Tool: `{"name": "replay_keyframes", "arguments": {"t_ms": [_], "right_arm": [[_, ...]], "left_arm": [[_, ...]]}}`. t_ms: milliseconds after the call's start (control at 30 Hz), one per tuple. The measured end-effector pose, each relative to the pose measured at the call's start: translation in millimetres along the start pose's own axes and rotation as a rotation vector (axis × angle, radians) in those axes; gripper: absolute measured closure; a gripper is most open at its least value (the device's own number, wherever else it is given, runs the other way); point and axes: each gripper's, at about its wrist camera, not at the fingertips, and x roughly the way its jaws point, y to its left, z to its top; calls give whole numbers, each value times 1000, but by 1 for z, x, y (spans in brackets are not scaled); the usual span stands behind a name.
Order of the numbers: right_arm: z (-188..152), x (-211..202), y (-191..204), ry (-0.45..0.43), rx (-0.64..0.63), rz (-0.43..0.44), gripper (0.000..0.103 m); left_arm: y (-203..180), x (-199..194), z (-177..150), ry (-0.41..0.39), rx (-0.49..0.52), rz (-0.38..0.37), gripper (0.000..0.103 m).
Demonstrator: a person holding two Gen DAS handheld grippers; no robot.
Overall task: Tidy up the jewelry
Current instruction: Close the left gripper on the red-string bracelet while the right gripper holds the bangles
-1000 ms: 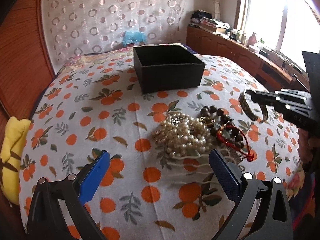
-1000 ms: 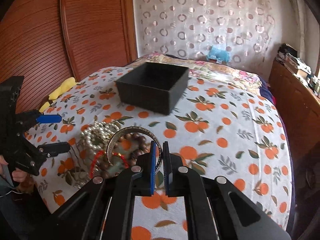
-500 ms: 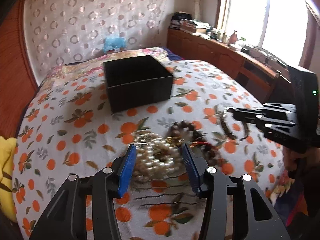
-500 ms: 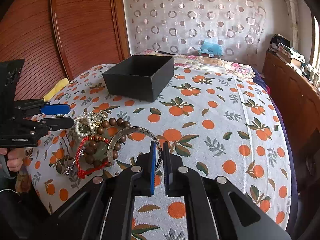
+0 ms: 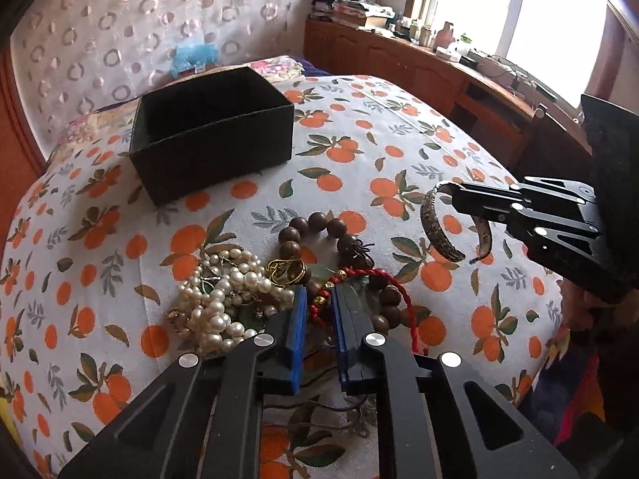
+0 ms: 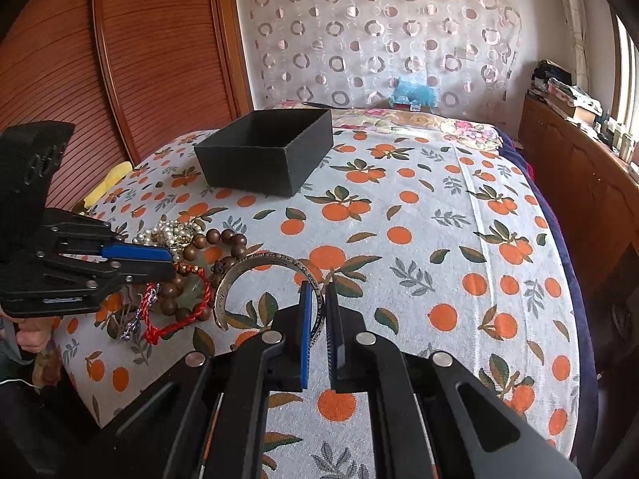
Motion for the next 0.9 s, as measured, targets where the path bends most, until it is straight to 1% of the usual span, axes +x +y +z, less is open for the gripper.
{"name": "replay_keyframes", "arguments": {"t_ms": [200, 400, 467, 567, 700, 900], "right_arm": [[-1, 1, 6, 5, -9, 8, 95], [0, 3, 11, 10, -18, 12, 95], [0, 3, 12, 10, -19, 14, 95], [0, 3, 12, 11, -19, 13, 95], [1, 3, 12, 9, -19, 12, 95], [14, 6, 17, -6, -27, 17, 95]], "left_arm": [[5, 2, 3, 13, -3, -22, 90], [4, 6, 6, 19, 26, -24, 90], [4, 6, 6, 18, 26, -40, 95], [7, 4, 6, 12, 19, -39, 96], [14, -11, 7, -46, -12, -37, 96], [29, -39, 17, -136, -39, 7, 96]]}}
